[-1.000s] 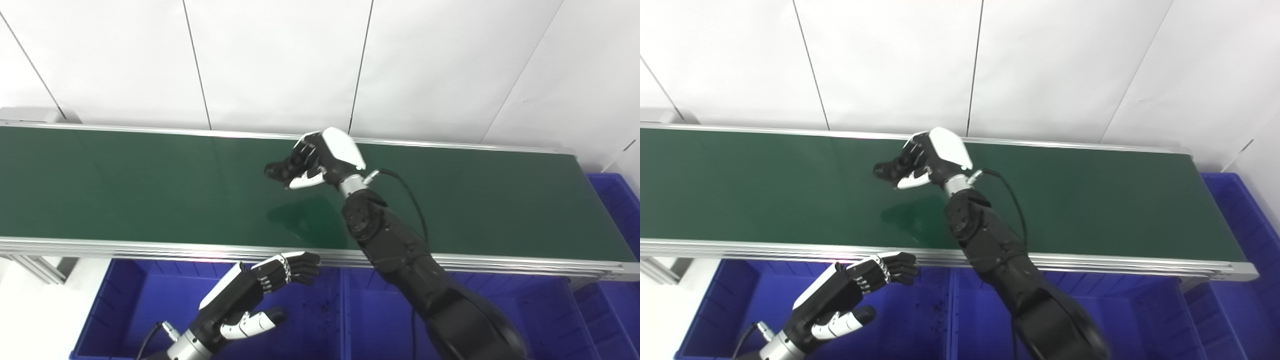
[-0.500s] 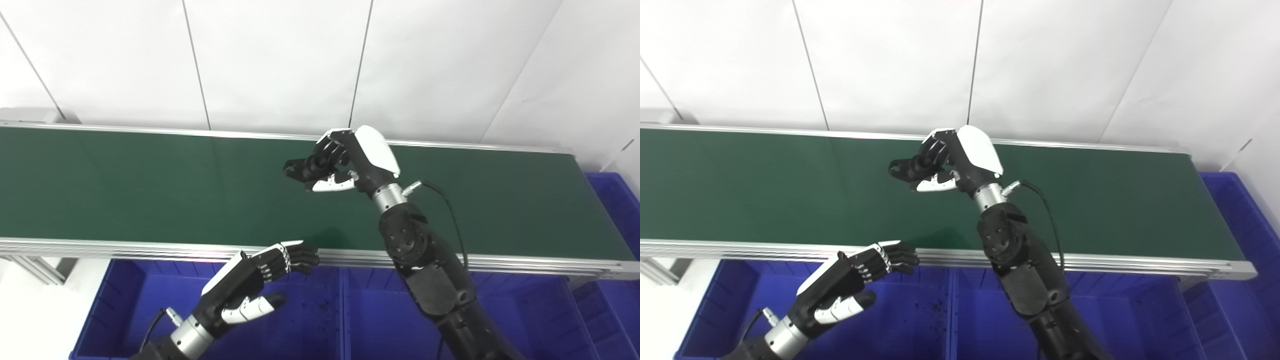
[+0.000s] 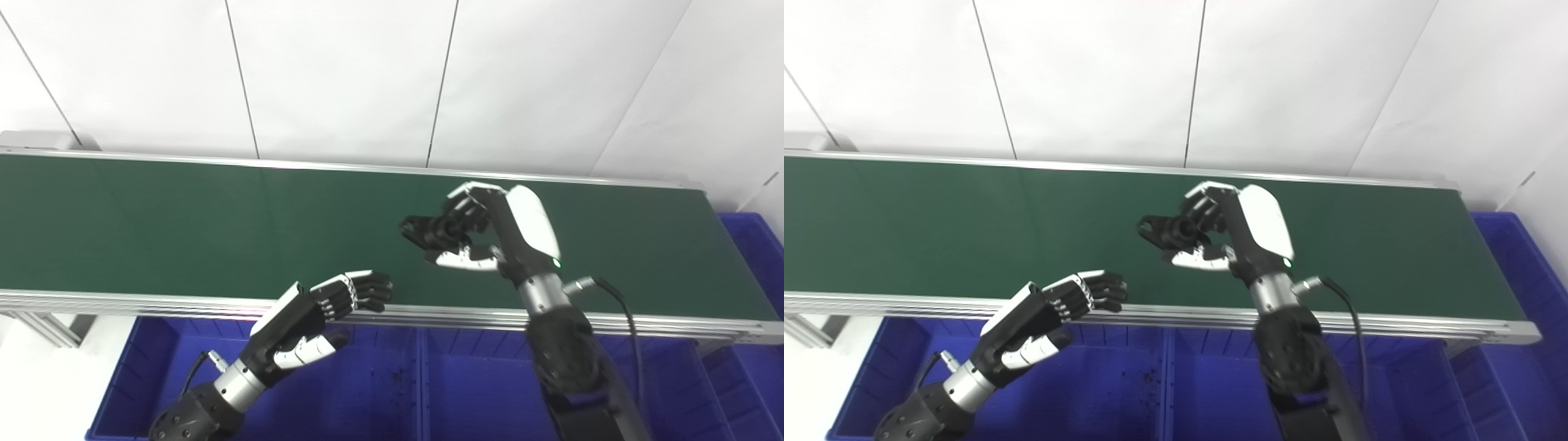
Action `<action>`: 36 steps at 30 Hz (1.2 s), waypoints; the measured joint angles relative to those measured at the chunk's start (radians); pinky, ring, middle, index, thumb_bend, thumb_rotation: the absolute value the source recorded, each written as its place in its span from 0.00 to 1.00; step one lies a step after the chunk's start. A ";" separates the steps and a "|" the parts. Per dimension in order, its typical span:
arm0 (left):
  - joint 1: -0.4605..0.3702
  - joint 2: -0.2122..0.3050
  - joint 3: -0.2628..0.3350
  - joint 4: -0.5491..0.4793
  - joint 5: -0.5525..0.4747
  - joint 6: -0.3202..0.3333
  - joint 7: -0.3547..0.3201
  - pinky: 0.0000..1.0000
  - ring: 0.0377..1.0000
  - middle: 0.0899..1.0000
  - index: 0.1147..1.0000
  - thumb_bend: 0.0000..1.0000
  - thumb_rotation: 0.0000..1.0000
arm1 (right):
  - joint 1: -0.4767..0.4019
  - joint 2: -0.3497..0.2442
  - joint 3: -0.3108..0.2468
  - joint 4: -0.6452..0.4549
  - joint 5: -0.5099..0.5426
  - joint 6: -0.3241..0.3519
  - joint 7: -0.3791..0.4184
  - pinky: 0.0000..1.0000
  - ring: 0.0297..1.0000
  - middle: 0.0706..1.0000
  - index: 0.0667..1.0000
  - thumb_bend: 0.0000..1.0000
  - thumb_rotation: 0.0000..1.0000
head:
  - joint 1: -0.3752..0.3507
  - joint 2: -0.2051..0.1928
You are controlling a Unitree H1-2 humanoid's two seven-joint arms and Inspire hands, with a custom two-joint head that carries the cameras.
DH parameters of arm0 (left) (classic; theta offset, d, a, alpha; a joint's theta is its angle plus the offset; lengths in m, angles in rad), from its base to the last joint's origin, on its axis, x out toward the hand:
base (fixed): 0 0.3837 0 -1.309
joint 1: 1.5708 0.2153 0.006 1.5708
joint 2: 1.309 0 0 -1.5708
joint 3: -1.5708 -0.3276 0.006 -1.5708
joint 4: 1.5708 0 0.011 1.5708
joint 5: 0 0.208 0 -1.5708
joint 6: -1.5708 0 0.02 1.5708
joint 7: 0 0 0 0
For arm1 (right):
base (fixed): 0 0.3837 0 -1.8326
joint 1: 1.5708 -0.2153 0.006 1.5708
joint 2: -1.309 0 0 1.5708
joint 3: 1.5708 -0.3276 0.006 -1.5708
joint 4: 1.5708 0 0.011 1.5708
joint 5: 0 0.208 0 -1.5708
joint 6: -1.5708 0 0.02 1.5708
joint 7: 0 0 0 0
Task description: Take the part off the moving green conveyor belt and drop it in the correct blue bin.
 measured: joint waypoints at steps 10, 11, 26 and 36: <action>-0.012 0.001 0.009 0.001 -0.009 0.008 -0.020 0.77 0.80 0.81 0.80 0.35 0.63 | 0.241 0.029 0.002 -0.109 -0.041 -0.001 -0.018 0.35 0.38 0.38 0.48 0.52 0.00 | -0.026 0.020; -0.013 0.001 0.009 0.000 -0.011 0.010 -0.023 0.77 0.80 0.81 0.80 0.35 0.63 | 0.264 0.034 0.008 -0.109 -0.048 -0.001 -0.019 0.35 0.38 0.38 0.48 0.52 0.00 | -0.028 0.021; -0.016 0.003 0.006 -0.011 -0.022 0.018 -0.052 0.76 0.80 0.81 0.79 0.36 0.61 | 0.391 0.027 0.061 0.080 -0.258 0.047 -0.036 0.33 0.39 0.36 0.48 0.52 0.00 | -0.049 0.048; -0.012 0.006 0.006 -0.042 -0.022 0.026 -0.053 0.76 0.79 0.81 0.80 0.35 0.64 | 0.376 0.052 0.095 0.075 -0.427 0.261 0.041 0.69 0.74 0.73 0.72 0.86 0.33 | -0.060 0.052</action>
